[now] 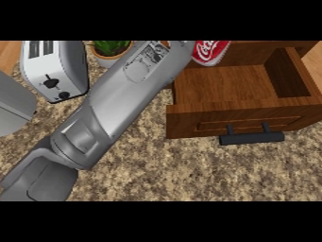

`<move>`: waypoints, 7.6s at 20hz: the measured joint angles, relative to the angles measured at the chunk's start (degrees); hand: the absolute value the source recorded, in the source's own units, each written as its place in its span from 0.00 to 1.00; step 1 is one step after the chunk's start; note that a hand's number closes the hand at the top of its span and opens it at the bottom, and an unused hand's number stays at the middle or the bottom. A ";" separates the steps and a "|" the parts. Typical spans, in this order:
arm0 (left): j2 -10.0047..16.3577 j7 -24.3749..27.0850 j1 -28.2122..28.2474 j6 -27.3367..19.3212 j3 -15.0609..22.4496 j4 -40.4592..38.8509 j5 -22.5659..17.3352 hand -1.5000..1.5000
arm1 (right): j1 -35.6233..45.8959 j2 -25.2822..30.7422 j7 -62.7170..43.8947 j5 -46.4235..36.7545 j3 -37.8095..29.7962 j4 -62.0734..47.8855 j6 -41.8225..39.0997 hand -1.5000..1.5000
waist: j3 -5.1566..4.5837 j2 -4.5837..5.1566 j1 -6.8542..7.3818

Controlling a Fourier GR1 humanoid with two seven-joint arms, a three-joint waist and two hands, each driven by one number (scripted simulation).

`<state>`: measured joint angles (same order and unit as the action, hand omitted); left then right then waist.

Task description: Pick up the can, place it into the drawer and close the drawer

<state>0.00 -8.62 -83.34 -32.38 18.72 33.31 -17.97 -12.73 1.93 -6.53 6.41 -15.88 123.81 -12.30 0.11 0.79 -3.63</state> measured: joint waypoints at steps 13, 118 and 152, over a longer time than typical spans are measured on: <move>0.00 6.23 -0.68 -3.37 8.33 -7.68 -7.06 1.00 | 4.17 0.68 -1.14 -1.21 0.55 -2.20 1.04 0.00 | 0.05 0.41 -1.56; 27.90 -6.55 27.77 -12.71 17.18 37.84 -11.03 0.00 | 65.52 8.88 11.18 -76.87 4.19 -98.58 55.52 0.00 | -0.21 -0.33 7.93; 32.04 -3.58 42.41 -10.89 13.61 47.95 -8.20 0.00 | 79.28 5.49 34.46 -50.38 -19.51 -106.75 39.79 0.00 | 0.27 0.52 6.36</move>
